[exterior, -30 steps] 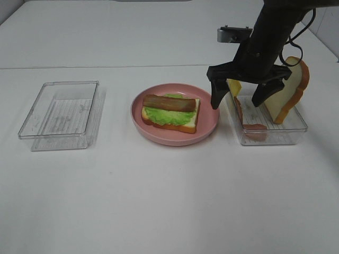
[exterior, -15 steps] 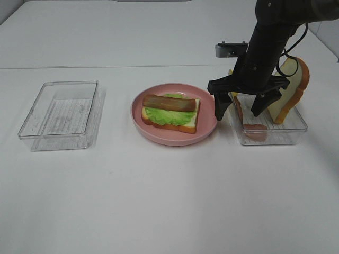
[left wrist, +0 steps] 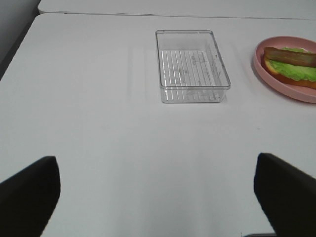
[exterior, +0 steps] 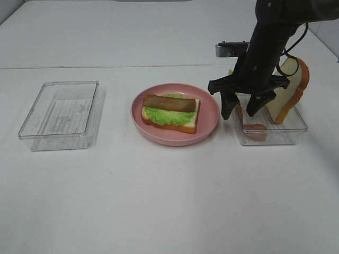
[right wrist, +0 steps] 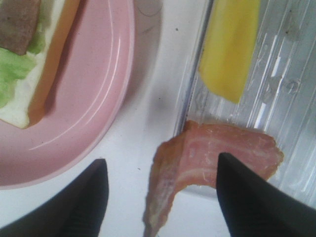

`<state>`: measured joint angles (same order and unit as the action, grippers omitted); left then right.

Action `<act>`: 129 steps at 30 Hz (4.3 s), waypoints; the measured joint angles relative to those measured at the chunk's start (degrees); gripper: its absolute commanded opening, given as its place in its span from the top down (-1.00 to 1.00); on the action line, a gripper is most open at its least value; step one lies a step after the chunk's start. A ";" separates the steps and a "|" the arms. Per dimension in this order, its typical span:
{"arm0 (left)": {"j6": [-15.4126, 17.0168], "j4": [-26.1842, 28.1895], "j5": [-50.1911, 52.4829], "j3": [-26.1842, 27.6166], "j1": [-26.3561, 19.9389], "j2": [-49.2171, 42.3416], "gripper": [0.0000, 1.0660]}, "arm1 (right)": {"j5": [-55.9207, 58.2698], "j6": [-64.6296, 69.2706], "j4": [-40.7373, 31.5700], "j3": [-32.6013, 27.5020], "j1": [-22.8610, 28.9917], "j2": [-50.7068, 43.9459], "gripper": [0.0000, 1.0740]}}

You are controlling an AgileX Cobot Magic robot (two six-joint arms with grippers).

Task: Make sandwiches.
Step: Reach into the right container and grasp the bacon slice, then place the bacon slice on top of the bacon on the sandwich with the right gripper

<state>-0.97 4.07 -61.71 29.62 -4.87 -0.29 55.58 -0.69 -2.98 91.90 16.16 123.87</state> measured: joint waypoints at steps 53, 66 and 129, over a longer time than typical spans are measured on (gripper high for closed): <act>0.00 0.00 0.00 0.00 0.00 0.00 -0.88 | 3.78 1.15 0.29 0.29 -0.06 -6.02 1.00; 0.00 0.00 0.00 0.00 0.00 0.00 -0.88 | 2.52 1.66 -10.14 0.29 -0.06 -15.13 1.00; -0.06 0.00 0.00 0.00 0.00 0.00 -0.88 | -20.80 -19.82 -29.62 0.29 6.76 1.09 1.00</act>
<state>-1.03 4.07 -61.71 29.62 -4.87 -0.29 34.78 -20.51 -32.60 92.19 22.92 124.96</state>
